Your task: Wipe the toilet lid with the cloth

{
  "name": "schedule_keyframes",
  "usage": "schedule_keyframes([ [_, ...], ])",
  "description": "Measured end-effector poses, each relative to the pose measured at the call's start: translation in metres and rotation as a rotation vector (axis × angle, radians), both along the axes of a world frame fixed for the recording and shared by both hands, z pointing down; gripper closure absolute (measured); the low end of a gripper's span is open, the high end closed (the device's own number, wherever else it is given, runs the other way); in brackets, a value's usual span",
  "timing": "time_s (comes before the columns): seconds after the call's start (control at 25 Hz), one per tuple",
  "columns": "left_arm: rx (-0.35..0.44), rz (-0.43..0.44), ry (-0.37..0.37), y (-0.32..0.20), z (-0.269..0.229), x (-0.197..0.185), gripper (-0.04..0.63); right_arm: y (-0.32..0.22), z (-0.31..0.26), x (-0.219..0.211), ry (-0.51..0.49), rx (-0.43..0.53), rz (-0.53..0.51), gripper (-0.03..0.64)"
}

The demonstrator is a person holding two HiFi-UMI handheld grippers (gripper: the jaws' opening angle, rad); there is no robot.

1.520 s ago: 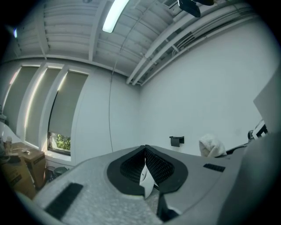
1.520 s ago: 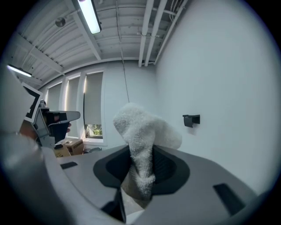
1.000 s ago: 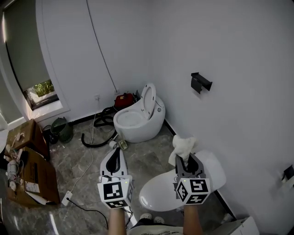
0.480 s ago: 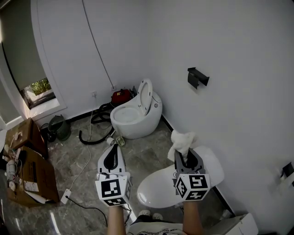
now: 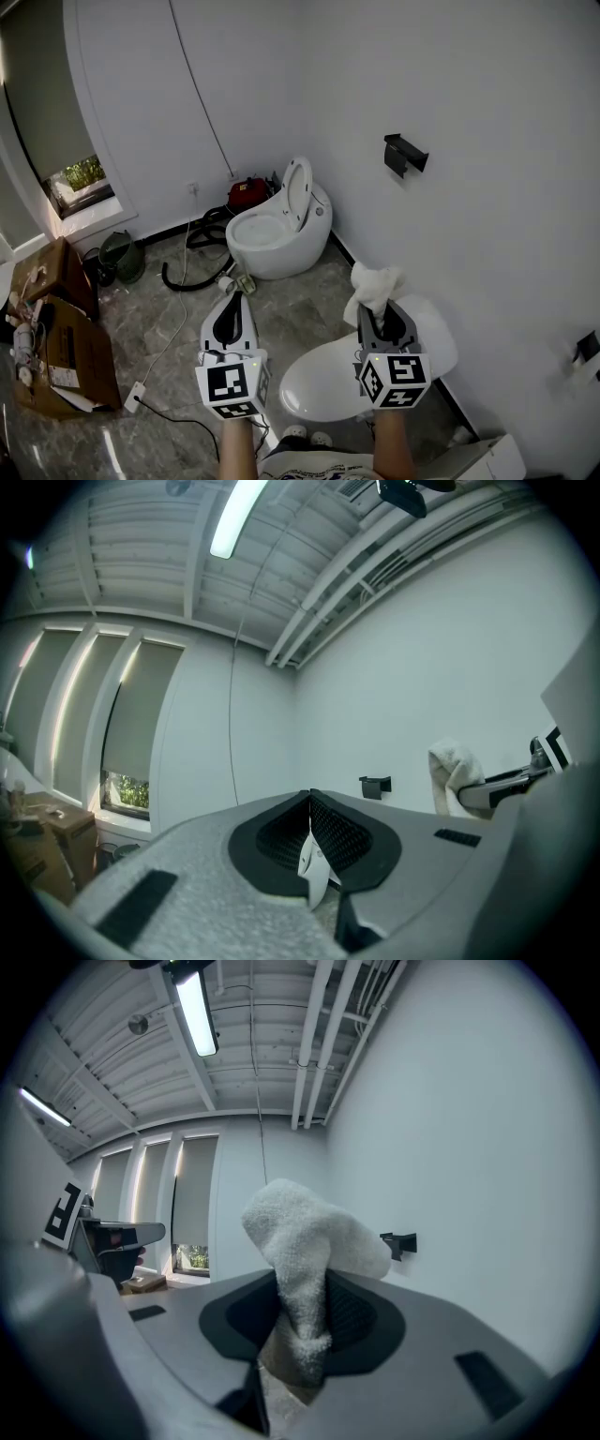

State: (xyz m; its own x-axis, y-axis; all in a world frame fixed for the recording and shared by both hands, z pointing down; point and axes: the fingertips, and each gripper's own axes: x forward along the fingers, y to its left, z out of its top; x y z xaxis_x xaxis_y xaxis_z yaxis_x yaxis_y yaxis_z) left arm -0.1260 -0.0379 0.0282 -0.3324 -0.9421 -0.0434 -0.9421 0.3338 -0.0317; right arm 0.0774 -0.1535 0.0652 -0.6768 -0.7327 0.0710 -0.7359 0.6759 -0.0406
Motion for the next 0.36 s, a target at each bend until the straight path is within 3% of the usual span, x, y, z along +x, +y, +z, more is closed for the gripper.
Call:
schedule_keyframes([
  [0.36,0.005,0.004,0.004,0.0031,-0.0010,-0.0002,0.586,0.0047,-0.0016,-0.0007,0.000,0.005,0.002,0.502],
])
